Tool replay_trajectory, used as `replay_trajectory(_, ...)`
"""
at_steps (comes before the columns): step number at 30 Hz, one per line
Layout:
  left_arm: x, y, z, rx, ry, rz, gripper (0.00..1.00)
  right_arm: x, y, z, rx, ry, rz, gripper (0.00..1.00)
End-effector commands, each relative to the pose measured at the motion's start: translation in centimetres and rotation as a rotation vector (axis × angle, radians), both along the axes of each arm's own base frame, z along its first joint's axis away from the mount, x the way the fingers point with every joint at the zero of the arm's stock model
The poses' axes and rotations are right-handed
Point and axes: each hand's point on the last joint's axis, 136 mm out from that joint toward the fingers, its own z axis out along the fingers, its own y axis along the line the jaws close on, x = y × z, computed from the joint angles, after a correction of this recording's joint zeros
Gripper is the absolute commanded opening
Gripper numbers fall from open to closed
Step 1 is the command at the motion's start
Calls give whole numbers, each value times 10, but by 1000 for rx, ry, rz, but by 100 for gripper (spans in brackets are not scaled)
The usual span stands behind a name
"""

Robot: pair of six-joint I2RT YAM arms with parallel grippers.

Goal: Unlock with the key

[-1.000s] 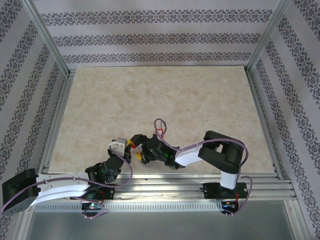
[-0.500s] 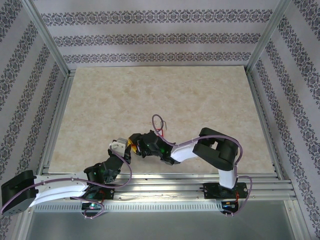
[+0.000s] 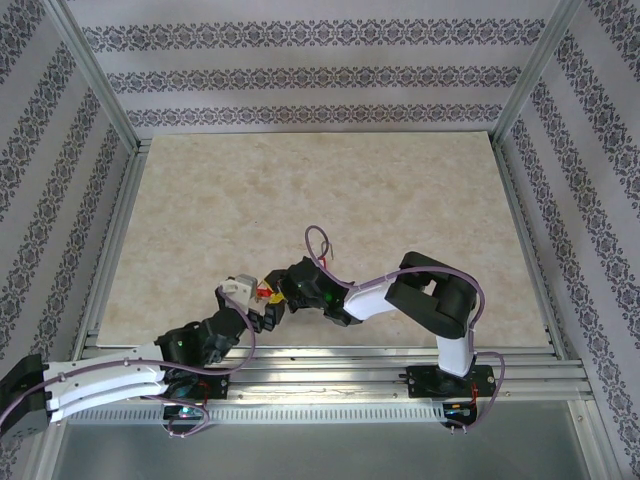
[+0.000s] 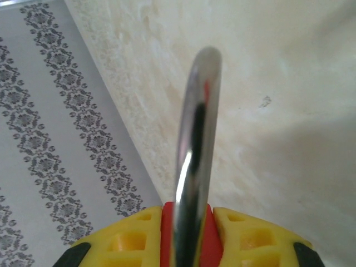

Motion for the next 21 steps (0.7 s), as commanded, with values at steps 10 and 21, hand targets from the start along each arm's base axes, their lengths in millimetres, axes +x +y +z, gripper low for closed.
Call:
replay_trajectory(10, -4, 14, 63, -93, 114, 105, 100, 10, -18, -41, -150, -9, 85, 6)
replay_trajectory(21, -1, 27, 82, -93, 93, 167, 100, 27, -29, -42, -283, -26, 159, 41)
